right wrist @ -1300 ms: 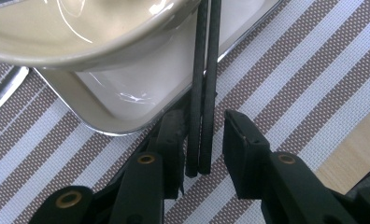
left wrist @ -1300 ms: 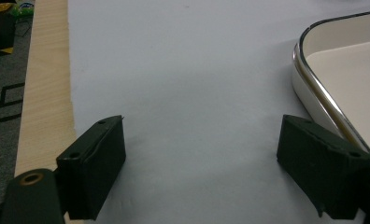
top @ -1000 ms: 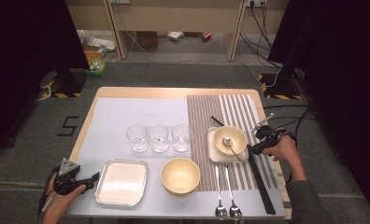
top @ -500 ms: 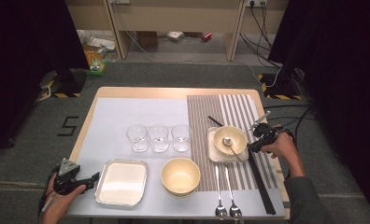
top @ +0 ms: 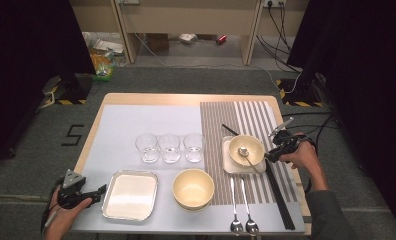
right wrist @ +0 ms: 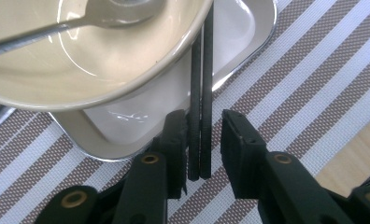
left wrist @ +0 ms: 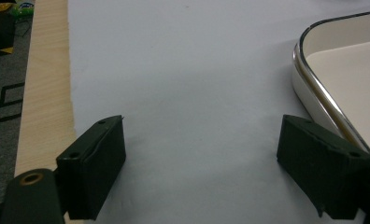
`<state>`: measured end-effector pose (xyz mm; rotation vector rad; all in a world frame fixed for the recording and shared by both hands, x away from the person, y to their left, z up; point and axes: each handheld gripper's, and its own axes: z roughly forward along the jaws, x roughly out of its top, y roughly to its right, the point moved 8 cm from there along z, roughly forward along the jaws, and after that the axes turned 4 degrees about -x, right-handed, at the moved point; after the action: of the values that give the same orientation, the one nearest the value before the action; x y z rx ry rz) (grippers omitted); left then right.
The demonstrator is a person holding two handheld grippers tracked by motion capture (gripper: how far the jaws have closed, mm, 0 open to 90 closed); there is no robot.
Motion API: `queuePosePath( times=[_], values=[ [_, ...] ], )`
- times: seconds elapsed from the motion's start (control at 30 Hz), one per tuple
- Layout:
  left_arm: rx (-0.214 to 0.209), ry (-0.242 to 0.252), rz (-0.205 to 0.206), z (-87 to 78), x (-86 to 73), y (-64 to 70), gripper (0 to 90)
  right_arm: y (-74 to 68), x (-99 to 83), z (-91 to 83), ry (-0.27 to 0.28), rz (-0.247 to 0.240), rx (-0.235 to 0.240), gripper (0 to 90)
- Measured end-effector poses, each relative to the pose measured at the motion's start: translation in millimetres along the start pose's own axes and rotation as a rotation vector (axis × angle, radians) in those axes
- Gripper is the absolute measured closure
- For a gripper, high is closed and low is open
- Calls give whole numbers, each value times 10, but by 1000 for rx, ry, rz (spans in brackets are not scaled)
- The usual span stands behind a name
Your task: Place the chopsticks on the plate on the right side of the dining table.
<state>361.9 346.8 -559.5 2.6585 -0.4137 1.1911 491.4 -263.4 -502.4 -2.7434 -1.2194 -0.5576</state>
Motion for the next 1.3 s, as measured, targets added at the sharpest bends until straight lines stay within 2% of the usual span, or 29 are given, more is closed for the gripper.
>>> queuePosePath(
  times=[0.1, 0.23, 0.3, 0.37, 0.57, 0.67, 0.8, 1.0, 1.13, 1.3],
  values=[
    [0, 0, 1, -1, 0, 0, 148, 8, 27, -65, 42, 23, -1, 669],
    [0, 0, 1, 0, 0, 0, 148, 59, 34, -115, 85, 118, -27, 584],
    [1, 0, 0, 0, 0, 0, 149, 81, 33, -118, 107, 169, -28, 584],
    [0, 0, 0, 0, 0, 0, 148, 98, 34, -108, 123, 208, -28, 539],
    [0, 0, 0, 0, 0, 1, 149, 212, 55, -100, 151, 305, -74, 434],
    [0, 0, 1, 0, 0, 0, 149, 243, 91, -121, 165, 357, -84, 419],
    [1, 0, 1, 0, 0, 0, 148, 289, 174, -160, 187, 387, -104, 396],
    [0, 0, 1, 0, 0, 0, 149, 306, 314, -213, 191, 409, -127, 362],
    [0, 0, 1, 0, 0, 0, 148, 290, 451, -258, 215, 415, -122, 356],
    [0, 0, 0, 0, 0, 0, 148, 216, 660, -277, 229, 397, -117, 347]
  ],
)
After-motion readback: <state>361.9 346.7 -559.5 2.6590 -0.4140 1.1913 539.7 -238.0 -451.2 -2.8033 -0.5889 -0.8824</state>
